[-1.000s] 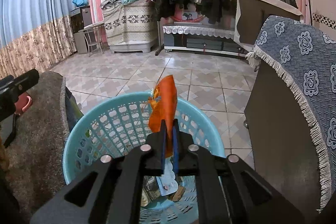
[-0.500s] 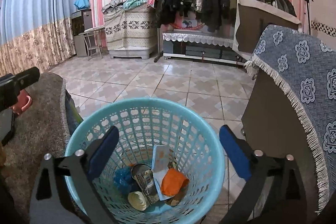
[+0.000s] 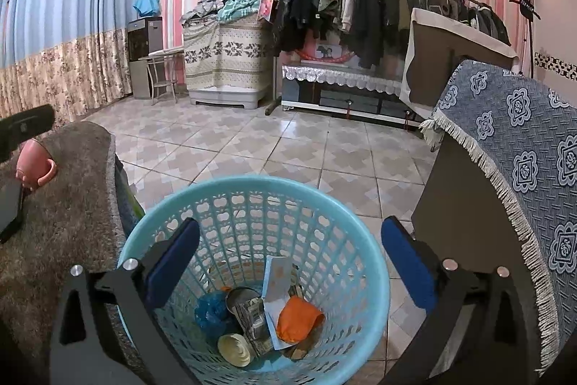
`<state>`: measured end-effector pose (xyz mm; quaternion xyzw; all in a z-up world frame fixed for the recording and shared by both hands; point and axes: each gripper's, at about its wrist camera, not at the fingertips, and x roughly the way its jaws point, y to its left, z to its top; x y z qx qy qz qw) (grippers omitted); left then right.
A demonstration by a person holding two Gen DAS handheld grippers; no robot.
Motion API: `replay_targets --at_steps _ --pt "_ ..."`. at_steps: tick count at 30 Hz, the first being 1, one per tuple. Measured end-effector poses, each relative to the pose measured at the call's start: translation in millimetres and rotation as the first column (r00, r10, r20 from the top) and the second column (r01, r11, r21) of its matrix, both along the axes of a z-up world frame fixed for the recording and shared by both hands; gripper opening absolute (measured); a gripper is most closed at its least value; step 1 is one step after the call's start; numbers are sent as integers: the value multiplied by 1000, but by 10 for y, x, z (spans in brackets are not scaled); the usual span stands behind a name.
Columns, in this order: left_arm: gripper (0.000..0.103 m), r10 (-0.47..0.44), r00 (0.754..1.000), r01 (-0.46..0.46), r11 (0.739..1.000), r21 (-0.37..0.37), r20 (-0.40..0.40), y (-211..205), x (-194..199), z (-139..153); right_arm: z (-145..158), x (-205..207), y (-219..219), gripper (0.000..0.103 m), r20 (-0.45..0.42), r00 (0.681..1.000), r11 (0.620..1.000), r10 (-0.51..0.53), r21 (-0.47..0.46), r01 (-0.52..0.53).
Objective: Collect trash
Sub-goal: 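Move both grippers back over the rug toward the tangerine peel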
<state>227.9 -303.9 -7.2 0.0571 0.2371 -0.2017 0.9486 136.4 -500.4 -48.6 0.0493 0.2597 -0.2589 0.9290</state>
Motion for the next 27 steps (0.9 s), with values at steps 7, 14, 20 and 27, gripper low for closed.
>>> replay_targets --at_steps 7,14,20,27 --pt "97 46 999 -46 999 0 6 347 -82 70 11 34 46 98 -19 1000 1000 2 -13 -3" --pt "97 123 992 -123 992 0 -12 932 -135 26 89 47 219 98 -3 1000 999 23 -33 -23" --pt "97 196 980 -196 980 15 -37 1538 -172 -31 164 112 552 99 5 996 995 88 -49 -88" --pt "97 316 948 -316 949 16 -31 2305 -261 -39 211 195 1050 99 3 983 980 182 -88 -181"
